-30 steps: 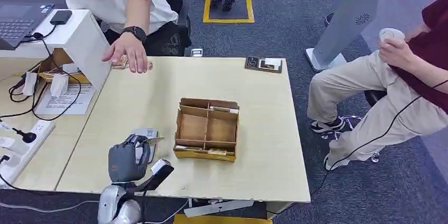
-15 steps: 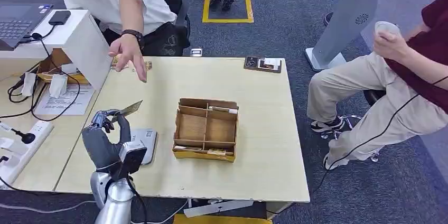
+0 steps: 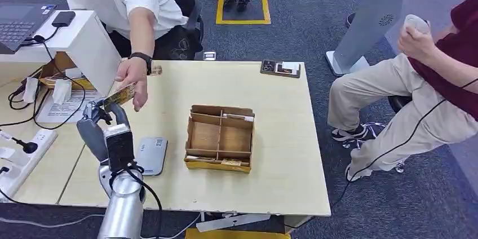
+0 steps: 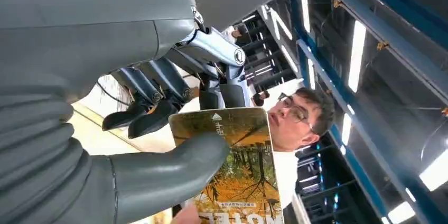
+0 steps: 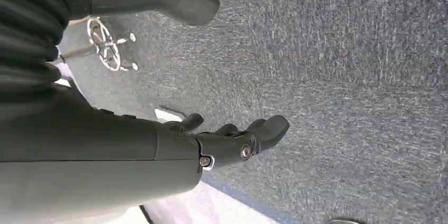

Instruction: Pass the card to the sensor for recognition and then transmit it.

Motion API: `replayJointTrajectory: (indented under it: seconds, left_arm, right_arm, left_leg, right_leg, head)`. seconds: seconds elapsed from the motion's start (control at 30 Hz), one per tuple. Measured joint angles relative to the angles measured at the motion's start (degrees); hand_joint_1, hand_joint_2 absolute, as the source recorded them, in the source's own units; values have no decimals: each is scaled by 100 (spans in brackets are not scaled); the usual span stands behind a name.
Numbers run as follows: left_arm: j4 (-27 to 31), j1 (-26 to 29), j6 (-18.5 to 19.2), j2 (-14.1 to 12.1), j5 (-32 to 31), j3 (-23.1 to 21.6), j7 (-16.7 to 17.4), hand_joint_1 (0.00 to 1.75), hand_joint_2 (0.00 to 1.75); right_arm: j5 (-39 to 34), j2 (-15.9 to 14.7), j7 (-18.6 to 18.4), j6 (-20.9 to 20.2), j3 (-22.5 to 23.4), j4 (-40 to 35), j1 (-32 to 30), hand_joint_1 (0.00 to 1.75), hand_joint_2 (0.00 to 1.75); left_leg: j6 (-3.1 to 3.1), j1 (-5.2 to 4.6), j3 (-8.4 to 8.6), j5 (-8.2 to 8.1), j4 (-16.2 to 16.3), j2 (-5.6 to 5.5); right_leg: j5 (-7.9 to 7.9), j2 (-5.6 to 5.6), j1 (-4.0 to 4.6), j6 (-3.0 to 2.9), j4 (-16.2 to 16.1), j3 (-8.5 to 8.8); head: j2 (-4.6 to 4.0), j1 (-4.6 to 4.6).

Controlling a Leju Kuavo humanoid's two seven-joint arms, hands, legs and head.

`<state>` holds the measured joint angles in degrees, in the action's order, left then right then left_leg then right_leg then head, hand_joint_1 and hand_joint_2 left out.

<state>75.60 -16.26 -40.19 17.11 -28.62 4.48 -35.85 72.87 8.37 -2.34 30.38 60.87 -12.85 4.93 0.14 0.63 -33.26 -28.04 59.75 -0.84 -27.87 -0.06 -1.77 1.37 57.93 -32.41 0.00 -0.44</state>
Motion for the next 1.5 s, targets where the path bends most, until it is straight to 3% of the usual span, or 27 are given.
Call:
replayJointTrajectory:
  seconds: [0.23, 0.6, 0.63, 0.67, 0.7, 1.5]
  left_arm:
    - [7, -72, 0, -107, 901, -299, 26, 175, 175]
    - [9, -77, 7, -234, 1196, -485, 44, 175, 175]
    - [9, -78, 7, -251, 1238, -523, 52, 127, 175]
    - [11, -78, 7, -267, 1304, -549, 66, 10, 175]
    - [11, -77, 7, -284, 1347, -584, 70, 0, 175]
    - [122, -53, 7, -382, 1616, -835, 31, 0, 175]
  right_arm:
    - [-4, 13, 11, 20, -7, 0, -3, 0, 175]
    - [-9, 20, 13, 24, -7, 0, -2, 0, 175]
    - [-9, 22, 15, 24, -7, 0, -3, 0, 175]
    - [-9, 22, 15, 24, -7, 0, -3, 0, 175]
    - [-9, 24, 18, 24, -7, 0, -2, 0, 175]
    - [-20, 39, 33, 83, -9, 0, -3, 0, 175]
  left_leg:
    - [0, 0, -2, 0, 0, -2]
    - [0, 0, -3, -1, 0, -1]
    - [0, 0, -4, -1, 0, -1]
    - [0, 0, -4, -1, 0, -1]
    - [0, 0, -4, -1, 0, -1]
    - [0, 0, -6, 0, 0, -2]
  right_leg:
    - [0, 0, 0, 0, 0, -1]
    - [0, 1, 0, 0, 0, -3]
    - [0, 0, 0, 0, 0, -3]
    - [0, 0, 0, 0, 0, -3]
    - [0, 0, 0, 0, 0, -3]
    - [0, -1, 0, 0, 0, -2]
  head:
    - [0, 2]
    - [0, 0]
    - [0, 0]
    - [0, 0]
    - [0, 0]
    - [0, 2]
